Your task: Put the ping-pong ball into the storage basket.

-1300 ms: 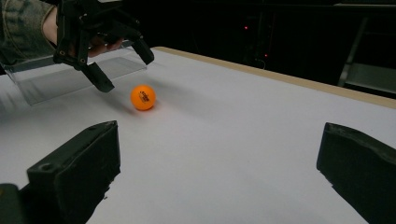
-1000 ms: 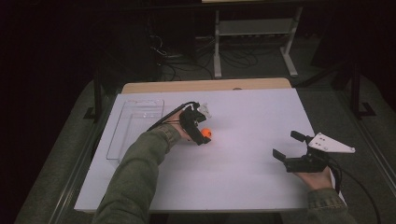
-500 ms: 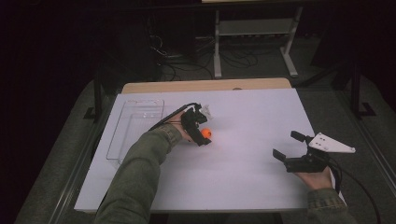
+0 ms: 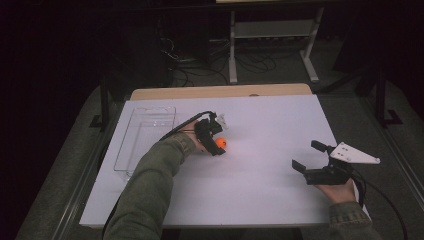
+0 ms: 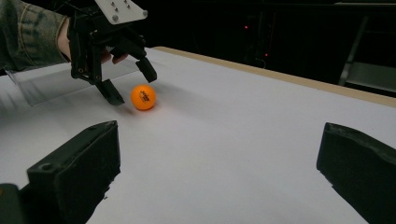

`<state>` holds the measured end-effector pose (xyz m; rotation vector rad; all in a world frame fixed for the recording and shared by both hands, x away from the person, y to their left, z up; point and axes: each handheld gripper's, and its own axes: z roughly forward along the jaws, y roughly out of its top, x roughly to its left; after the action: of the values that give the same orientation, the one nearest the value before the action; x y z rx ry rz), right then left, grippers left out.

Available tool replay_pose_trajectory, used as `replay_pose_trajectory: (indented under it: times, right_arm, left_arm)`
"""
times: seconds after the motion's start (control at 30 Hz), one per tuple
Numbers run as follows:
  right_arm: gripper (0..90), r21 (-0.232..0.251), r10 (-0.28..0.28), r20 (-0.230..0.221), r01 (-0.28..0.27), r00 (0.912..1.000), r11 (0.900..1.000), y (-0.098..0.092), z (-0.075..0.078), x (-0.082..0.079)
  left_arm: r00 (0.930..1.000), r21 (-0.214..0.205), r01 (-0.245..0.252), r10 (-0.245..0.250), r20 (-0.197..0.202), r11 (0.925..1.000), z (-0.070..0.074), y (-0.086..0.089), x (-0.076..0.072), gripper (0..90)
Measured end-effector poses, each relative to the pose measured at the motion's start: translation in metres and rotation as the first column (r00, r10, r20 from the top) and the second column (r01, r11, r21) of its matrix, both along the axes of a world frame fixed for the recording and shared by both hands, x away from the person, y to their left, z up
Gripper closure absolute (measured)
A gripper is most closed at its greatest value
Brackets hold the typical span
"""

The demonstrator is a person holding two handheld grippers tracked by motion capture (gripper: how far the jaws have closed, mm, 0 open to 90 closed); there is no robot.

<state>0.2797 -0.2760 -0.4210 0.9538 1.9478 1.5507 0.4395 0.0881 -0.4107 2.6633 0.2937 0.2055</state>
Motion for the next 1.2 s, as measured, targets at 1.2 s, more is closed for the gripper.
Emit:
replay_pose_trajectory:
  times: [1.2]
  right_arm:
    - [0.0, -0.006, 0.0, -0.002, 0.0, 1.0, 1.0, 0.0001, -0.0005, 0.0002]
  left_arm:
    - [0.9995, 0.037, 0.011, -0.012, 0.028, 0.9993, -0.003, -0.0066, 0.0027, 50.1]
